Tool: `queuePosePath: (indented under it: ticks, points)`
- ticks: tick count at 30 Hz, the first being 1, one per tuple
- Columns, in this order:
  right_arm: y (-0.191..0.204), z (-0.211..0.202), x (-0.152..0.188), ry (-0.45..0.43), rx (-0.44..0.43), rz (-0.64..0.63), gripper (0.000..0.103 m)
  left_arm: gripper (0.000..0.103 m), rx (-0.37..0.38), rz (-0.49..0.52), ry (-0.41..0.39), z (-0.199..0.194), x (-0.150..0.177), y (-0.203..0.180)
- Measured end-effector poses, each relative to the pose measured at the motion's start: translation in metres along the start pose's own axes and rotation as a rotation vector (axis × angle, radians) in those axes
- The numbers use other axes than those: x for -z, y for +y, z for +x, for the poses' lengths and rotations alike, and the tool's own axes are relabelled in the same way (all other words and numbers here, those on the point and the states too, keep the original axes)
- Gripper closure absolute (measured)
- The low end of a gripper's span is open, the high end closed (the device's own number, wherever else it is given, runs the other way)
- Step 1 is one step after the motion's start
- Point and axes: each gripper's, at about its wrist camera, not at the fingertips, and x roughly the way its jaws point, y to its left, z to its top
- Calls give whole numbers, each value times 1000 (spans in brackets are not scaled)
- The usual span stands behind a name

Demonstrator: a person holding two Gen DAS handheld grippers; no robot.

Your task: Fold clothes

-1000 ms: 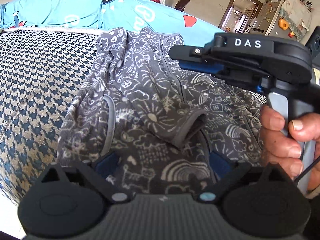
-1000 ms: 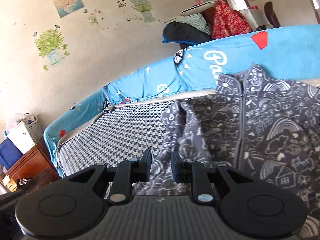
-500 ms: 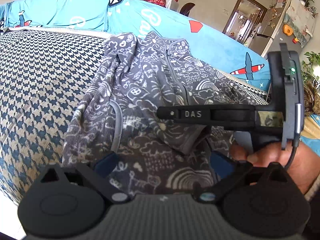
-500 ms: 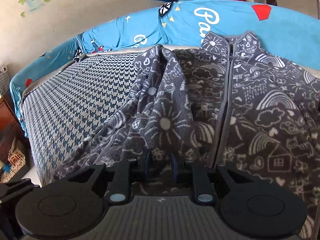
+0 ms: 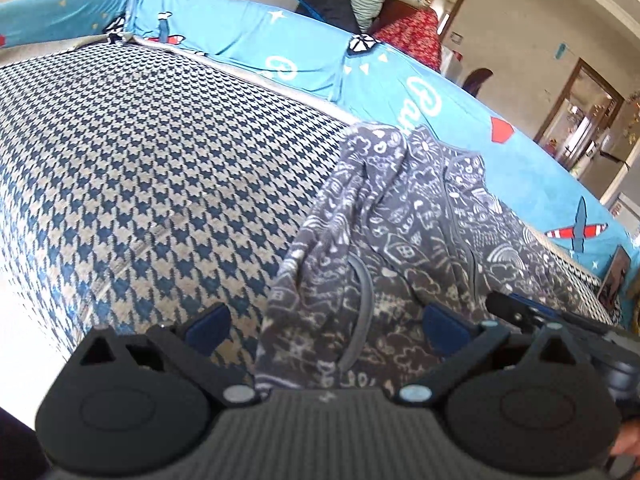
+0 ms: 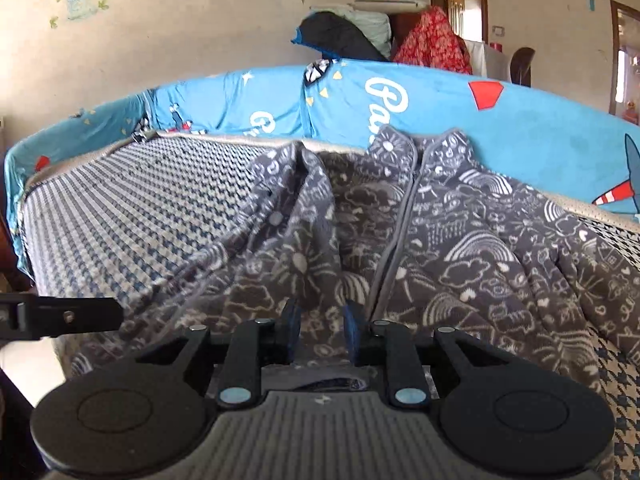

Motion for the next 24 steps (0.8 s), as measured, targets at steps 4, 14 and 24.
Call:
queuePosePath:
  ticks: [4, 14, 24]
  points:
    - [22, -6, 10, 9, -45, -59, 78, 0, -23, -47, -11, -2, -2, 7]
    - [60, 22, 40, 49, 32, -289, 66, 0, -47, -35, -11, -1, 0, 5]
    - [46, 14, 21, 71, -24, -147, 96, 0, -77, -59, -48, -10, -4, 8]
